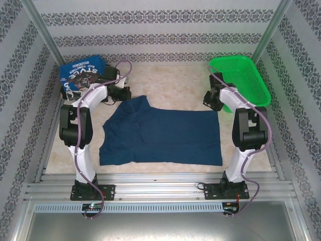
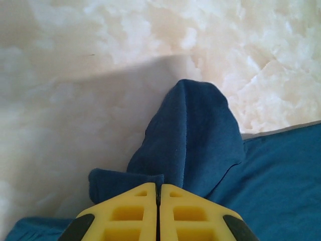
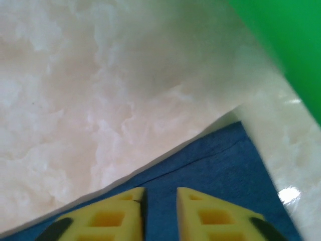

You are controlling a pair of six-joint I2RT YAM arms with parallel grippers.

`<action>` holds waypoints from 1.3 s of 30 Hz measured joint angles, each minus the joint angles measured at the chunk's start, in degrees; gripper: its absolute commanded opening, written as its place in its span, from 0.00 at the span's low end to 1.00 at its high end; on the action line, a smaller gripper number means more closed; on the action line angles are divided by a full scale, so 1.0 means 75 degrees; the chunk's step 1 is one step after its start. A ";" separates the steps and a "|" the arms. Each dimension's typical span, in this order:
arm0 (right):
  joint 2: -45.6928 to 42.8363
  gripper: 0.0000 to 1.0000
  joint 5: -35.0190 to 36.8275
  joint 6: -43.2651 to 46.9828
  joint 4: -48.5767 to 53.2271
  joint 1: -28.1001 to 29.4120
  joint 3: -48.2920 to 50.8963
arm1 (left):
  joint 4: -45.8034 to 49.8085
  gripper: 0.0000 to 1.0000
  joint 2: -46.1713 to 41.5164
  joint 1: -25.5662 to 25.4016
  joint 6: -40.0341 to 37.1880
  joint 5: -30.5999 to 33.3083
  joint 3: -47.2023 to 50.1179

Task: Fold and stack the t-shirts

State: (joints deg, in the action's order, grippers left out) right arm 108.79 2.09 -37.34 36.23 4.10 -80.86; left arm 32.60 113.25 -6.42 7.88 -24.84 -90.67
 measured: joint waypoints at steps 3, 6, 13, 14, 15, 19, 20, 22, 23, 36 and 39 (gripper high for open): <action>0.0058 0.39 0.0012 -0.0058 0.0052 0.0041 -0.0003 | -0.0245 0.09 -0.0408 0.0000 -0.0099 0.0335 0.0417; 0.0221 0.43 0.0067 -0.0140 0.0143 0.0070 -0.0003 | -0.0545 0.09 -0.0970 -0.0050 -0.0227 0.0624 0.0965; 0.0396 0.45 0.0082 -0.0230 0.0254 0.0073 -0.0003 | -0.1276 0.12 -0.2532 -0.0766 -0.0458 0.0973 0.2777; 0.0396 0.46 0.0079 -0.0230 0.0254 0.0073 -0.0003 | -0.1381 0.12 -0.2716 -0.0953 -0.0452 0.0985 0.3095; 0.0396 0.46 0.0067 -0.0233 0.0256 0.0073 -0.0003 | -0.1422 0.14 -0.2876 -0.1134 -0.0443 0.0985 0.3404; 0.0385 0.47 -0.0012 -0.0256 0.0251 0.0076 -0.0003 | -0.1492 0.42 -0.3445 -0.1661 -0.0108 0.0921 0.4698; 0.0376 0.47 -0.0035 -0.0259 0.0251 0.0076 0.0000 | -0.1463 0.49 -0.3573 -0.1702 0.0026 0.0863 0.4989; 0.0353 0.48 -0.0093 -0.0259 0.0248 0.0076 0.0012 | -0.1413 0.55 -0.3768 -0.1696 0.0289 0.0720 0.5377; 0.0329 0.48 -0.0125 -0.0259 0.0248 0.0076 0.0023 | -0.1378 0.60 -0.3891 -0.1690 0.0466 0.0685 0.5523; 0.0017 0.51 -0.0487 -0.0248 0.0198 0.0090 0.0300 | -0.1478 0.72 -0.4864 0.0493 0.3337 0.0032 0.5001; -0.0096 0.51 -0.0624 -0.0224 0.0117 0.0108 0.0449 | -0.1789 0.62 -0.4406 0.0580 0.3955 -0.0414 0.5004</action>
State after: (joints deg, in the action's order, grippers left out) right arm 108.07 -2.59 -39.03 37.10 4.91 -77.49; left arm 19.18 80.20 -2.07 37.54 -27.94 -53.15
